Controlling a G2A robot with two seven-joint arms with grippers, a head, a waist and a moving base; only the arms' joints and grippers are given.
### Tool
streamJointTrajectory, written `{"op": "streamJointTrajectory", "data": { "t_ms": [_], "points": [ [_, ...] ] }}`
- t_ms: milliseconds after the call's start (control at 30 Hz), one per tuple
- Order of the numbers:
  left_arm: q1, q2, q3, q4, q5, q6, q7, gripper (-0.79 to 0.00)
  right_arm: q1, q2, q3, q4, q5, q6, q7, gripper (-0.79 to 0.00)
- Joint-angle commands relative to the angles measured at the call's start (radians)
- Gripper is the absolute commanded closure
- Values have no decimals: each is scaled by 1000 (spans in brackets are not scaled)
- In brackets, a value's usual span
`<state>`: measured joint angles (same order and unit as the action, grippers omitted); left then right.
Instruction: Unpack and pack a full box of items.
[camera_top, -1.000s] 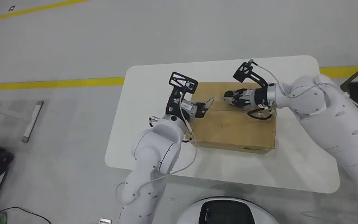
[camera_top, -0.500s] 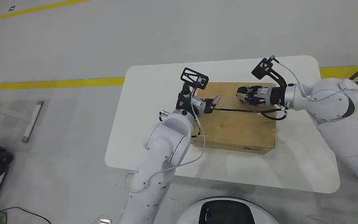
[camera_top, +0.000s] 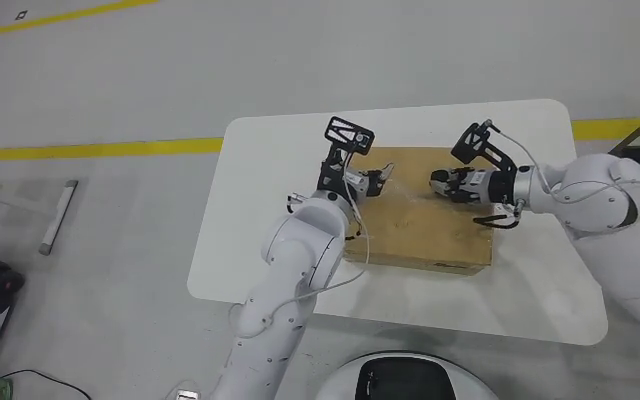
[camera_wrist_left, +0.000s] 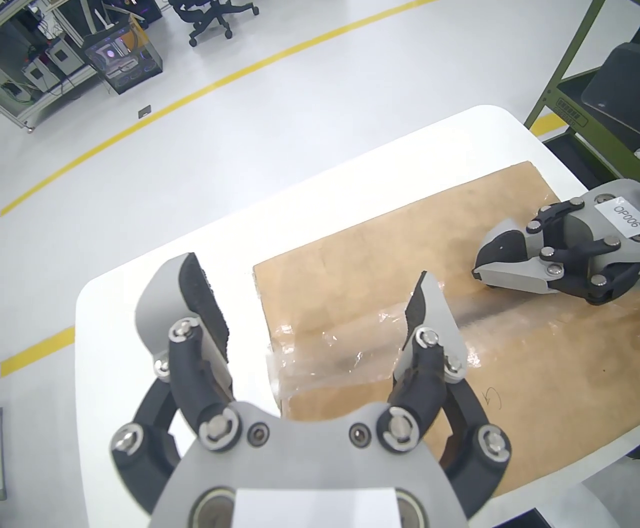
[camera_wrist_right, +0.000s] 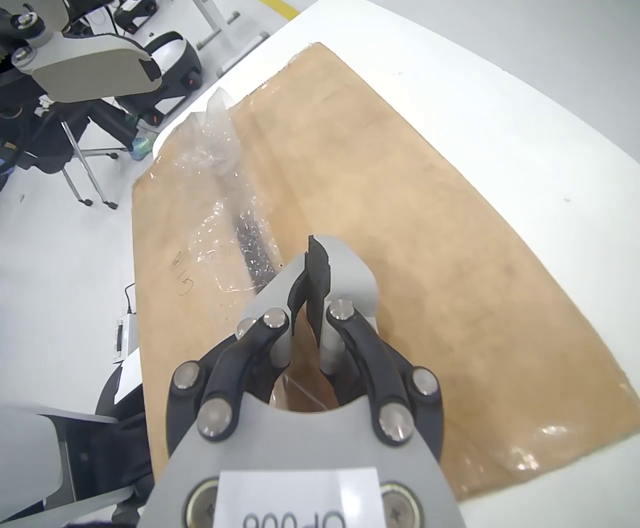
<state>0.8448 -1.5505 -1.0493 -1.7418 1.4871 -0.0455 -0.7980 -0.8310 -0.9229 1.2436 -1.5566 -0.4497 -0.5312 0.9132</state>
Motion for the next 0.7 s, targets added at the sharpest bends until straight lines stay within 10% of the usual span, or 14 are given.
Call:
{"op": "streamJointTrajectory", "data": {
  "t_ms": [0, 333, 667],
  "points": [
    [0, -1, 5, 5, 1, -5, -3, -723, -8, 3, 7, -8, -19, -3, -5, 0],
    [13, -4, 29, 29, 16, -14, -9, -256, -66, 18, 55, -58, -49, 2, -37, 0],
    [22, -8, 53, 89, 40, -25, -23, -179, -97, 26, 70, -77, -68, 10, -50, 0]
  ]
}}
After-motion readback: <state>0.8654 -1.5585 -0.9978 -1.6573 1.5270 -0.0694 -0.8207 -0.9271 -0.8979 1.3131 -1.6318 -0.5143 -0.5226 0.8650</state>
